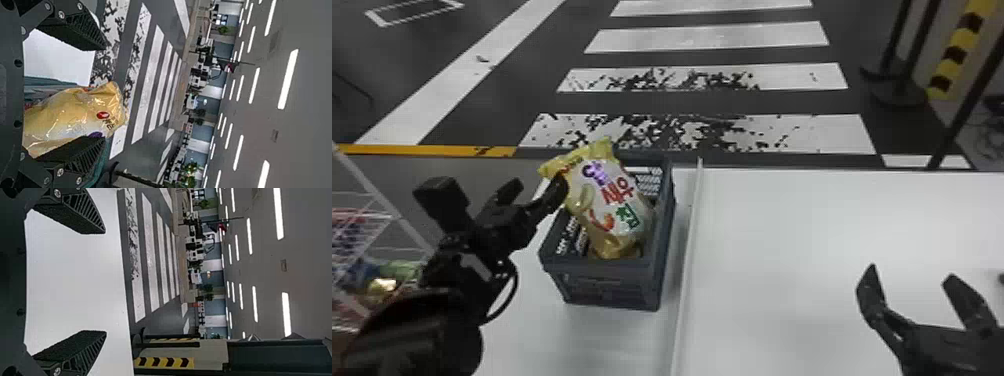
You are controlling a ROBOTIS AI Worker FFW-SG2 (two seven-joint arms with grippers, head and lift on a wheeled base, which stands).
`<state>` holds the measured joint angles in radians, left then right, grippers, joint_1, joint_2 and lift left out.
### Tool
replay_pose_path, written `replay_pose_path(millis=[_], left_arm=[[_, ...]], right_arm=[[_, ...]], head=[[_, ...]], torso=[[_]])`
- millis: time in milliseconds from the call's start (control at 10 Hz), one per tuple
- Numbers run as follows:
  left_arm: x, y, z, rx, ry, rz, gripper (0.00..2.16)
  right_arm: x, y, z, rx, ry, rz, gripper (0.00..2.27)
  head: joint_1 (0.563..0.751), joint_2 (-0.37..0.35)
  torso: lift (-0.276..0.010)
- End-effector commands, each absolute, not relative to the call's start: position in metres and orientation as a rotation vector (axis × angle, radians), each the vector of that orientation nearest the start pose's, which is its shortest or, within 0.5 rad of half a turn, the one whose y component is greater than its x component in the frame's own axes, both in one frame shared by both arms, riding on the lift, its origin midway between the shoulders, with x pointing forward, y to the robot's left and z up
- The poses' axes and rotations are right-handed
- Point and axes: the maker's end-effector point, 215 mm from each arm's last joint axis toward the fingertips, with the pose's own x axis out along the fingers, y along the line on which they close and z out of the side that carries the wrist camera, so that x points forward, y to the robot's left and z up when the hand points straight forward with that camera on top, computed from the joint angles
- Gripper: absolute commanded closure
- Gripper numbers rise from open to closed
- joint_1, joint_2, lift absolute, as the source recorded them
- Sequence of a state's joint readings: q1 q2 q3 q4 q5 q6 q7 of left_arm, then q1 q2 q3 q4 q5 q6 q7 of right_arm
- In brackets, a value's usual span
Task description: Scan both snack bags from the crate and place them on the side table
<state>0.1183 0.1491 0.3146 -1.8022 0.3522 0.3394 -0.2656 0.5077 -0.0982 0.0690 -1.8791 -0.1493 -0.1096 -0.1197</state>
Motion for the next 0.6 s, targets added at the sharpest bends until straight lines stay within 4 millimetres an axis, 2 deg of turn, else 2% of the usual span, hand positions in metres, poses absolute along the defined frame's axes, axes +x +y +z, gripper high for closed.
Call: replay_pose_path(millis=[0,300,500], left_arm=[[0.562,0.368,-0.344,-0.234,0.145,-0.050,0.19],[0.579,0.350,-0.344,-0.255,0.163,-0.141,0.09],[0.581,0.351,-0.344,-0.260,0.167,-0.139,0.09]], right_arm=[[0.429,-0.232,-0.407,0.086,0.115,-0.037,0.08],[0.428,-0.233,-0.408,0.084,0.116,-0.038,0.08],[0.428,-0.233,-0.407,0.086,0.116,-0.038,0.08]], head=[[0.695,0.155],[0.695,0.135],[0.695,0.128]], torso=[[-0.095],[-0.095],[-0.095]])
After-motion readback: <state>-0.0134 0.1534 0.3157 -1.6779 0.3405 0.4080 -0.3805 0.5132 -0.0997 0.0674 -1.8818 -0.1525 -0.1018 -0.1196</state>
